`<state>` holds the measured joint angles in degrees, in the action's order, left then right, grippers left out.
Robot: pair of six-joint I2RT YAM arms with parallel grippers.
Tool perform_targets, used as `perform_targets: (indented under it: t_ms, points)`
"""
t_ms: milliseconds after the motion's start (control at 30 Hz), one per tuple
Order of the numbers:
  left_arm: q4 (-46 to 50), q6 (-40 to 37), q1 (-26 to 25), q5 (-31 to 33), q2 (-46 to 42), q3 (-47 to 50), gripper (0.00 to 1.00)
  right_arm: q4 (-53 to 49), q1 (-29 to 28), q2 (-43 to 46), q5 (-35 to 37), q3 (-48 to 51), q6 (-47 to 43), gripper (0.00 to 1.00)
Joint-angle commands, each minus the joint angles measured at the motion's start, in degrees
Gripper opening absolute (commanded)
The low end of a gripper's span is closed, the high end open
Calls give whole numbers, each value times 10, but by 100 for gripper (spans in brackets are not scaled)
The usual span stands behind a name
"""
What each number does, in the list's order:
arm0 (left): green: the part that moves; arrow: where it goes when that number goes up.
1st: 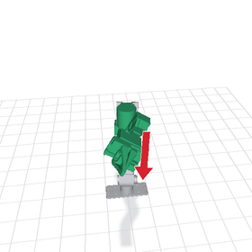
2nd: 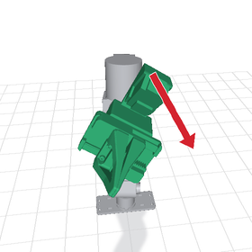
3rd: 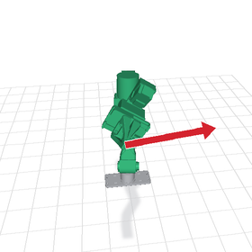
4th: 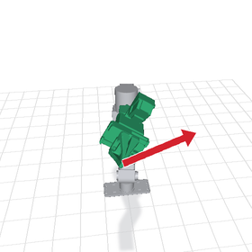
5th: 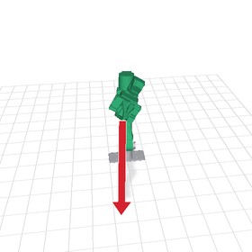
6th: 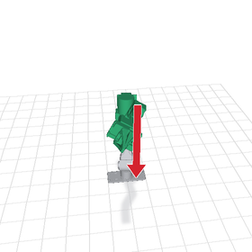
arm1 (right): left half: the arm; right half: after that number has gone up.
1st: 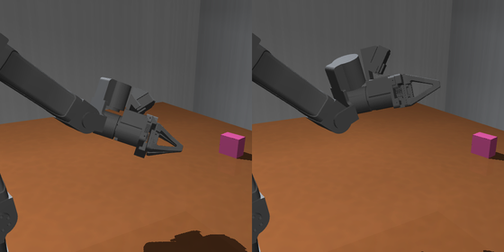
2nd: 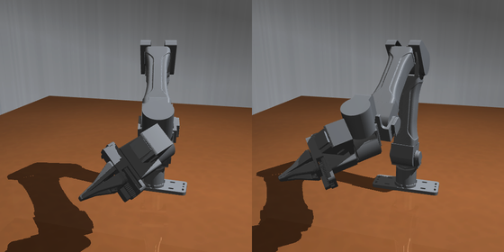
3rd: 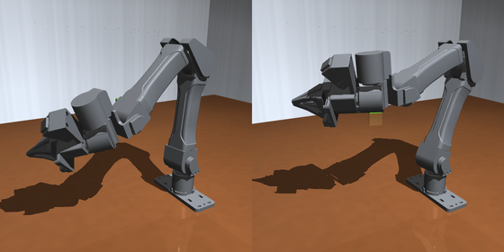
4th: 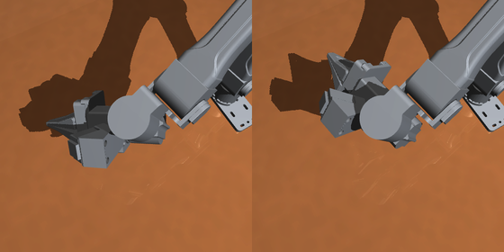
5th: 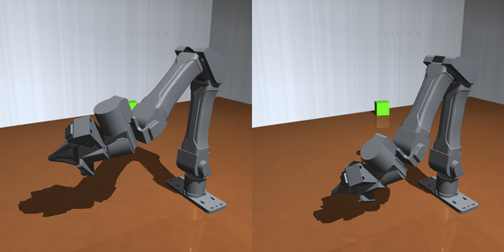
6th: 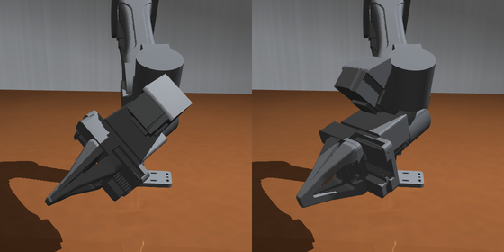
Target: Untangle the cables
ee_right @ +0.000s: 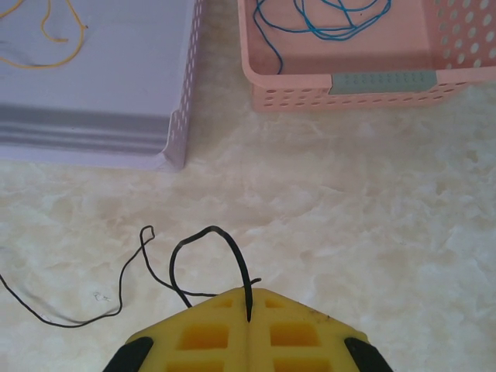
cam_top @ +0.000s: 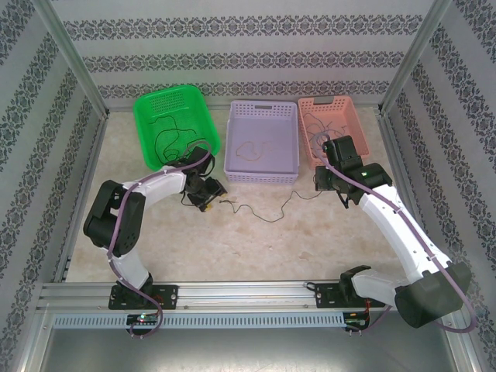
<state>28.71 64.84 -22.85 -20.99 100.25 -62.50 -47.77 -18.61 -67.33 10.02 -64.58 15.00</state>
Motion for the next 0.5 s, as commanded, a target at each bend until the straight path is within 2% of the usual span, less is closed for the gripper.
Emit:
perform_targets:
  t_ms: [0, 67, 167, 300, 467]
  points:
    - [-53, 127, -7, -13, -5, 12, 56, 0, -4, 3, -7, 6, 0, 0]
    - [-64, 137, -9, -11, 1, 3, 52, 2, -4, 3, -9, 8, 3, 0]
    - [8, 94, -12, 7, 22, -42, 47, 4, -4, 2, -12, 9, 6, 0]
    - [39, 62, -16, 23, 22, -46, 42, 4, -4, 3, -13, 8, 6, 0]
    - [57, -35, -33, 58, 29, -61, 30, 4, -4, 4, -13, 9, 7, 0]
